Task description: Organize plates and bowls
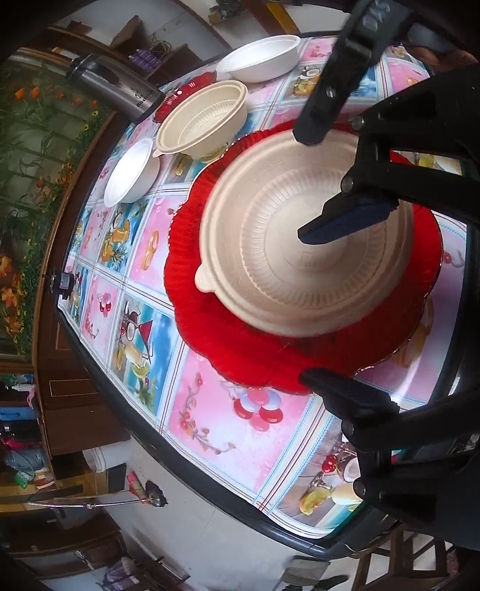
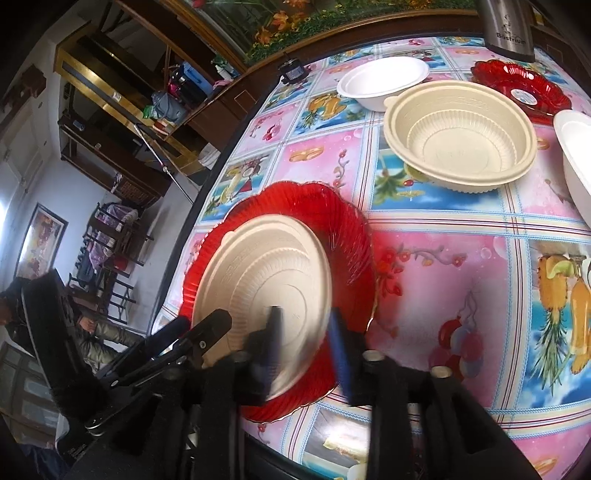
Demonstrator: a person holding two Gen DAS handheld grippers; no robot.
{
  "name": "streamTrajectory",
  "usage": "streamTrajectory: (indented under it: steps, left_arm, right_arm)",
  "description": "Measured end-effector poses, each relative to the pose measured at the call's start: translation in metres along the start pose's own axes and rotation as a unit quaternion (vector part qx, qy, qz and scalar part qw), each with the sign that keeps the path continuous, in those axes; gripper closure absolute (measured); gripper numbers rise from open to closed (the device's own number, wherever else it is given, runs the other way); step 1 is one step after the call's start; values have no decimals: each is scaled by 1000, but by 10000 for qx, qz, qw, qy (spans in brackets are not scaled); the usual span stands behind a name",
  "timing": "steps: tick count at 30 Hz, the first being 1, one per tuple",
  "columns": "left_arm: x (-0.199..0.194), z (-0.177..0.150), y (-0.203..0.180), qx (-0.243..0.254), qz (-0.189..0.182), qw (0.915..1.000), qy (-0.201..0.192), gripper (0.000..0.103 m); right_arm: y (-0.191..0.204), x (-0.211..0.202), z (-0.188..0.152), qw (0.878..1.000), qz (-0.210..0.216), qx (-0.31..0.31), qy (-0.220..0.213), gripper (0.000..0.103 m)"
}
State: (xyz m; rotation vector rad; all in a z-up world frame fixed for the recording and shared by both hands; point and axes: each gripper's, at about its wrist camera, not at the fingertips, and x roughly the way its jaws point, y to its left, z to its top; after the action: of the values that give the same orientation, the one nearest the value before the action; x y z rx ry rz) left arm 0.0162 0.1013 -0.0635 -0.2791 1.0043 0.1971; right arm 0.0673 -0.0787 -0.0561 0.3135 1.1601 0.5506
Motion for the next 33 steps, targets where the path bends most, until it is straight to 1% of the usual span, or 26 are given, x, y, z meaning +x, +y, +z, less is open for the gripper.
streamTrajectory:
  steps: [1, 3, 4, 5, 6, 7, 9, 10, 12, 14, 16, 18, 20, 23, 26, 27, 31, 33]
  left_arm:
    - [-4, 1, 1, -60, 15, 10000, -47, 34]
    - [-13, 6, 3, -157, 18, 9997, -177, 33]
    - [-18, 8, 4, -215, 9, 9994, -265, 32]
    - [-23, 12, 4, -285, -29, 9990, -355, 31]
    - [-28, 16, 4, -373, -96, 9982, -461, 27]
    - [-33, 21, 3, -451, -146, 9974, -549, 22]
    - [-39, 34, -5, -525, -283, 9959, -680, 21]
    - [-40, 41, -12, -500, -345, 9956, -715, 21]
    - [-38, 56, -32, -297, -422, 9963, -687, 21]
    - [-31, 70, -56, -47, -482, 9967, -645, 21]
    - [-18, 80, -79, 195, -566, 9974, -391, 21]
    - [-1, 88, -100, 381, -646, 9971, -105, 21]
    - [17, 94, -119, 487, -610, 9969, 141, 21]
    - [37, 98, -140, 582, -562, 9962, 316, 21]
    - [51, 101, -154, 604, -518, 9960, 402, 21]
    - [54, 102, -158, 610, -495, 9960, 429, 21]
    - [73, 108, -169, 600, -373, 9959, 568, 21]
    - [81, 111, -172, 578, -296, 9958, 648, 21]
  right_arm:
    - [-3, -4, 1, 9999, 93, 65, -53, 54]
    - [-7, -14, 3, 9994, 205, 176, -210, 39]
    - [-10, -21, 5, 9989, 263, 246, -303, 35]
    - [-15, -28, 6, 9981, 327, 334, -401, 27]
    - [-19, -35, 8, 9972, 382, 420, -495, 20]
    - [-25, -43, 10, 9959, 441, 510, -603, 18]
    - [-38, -56, 12, 9933, 474, 706, -781, 14]
    - [-47, -63, 14, 9914, 472, 847, -876, 13]
    - [-63, -74, 17, 9873, 463, 1136, -1004, 9]
    - [-82, -79, 21, 9821, 530, 1481, -1038, 8]
    - [-100, -84, 26, 9774, 588, 1718, -1083, 8]
    - [-112, -88, 31, 9747, 498, 1825, -1187, 8]
    - [-120, -87, 38, 9733, 593, 1883, -1171, 8]
    - [-130, -82, 48, 9723, 644, 1971, -1079, 11]
    - [-137, -77, 56, 9723, 554, 1991, -1087, 16]
    - [-140, -76, 59, 9717, 562, 2032, -1069, 20]
    - [-150, -64, 70, 9706, 509, 2142, -975, 28]
    - [-154, -59, 74, 9695, 419, 2215, -962, 33]
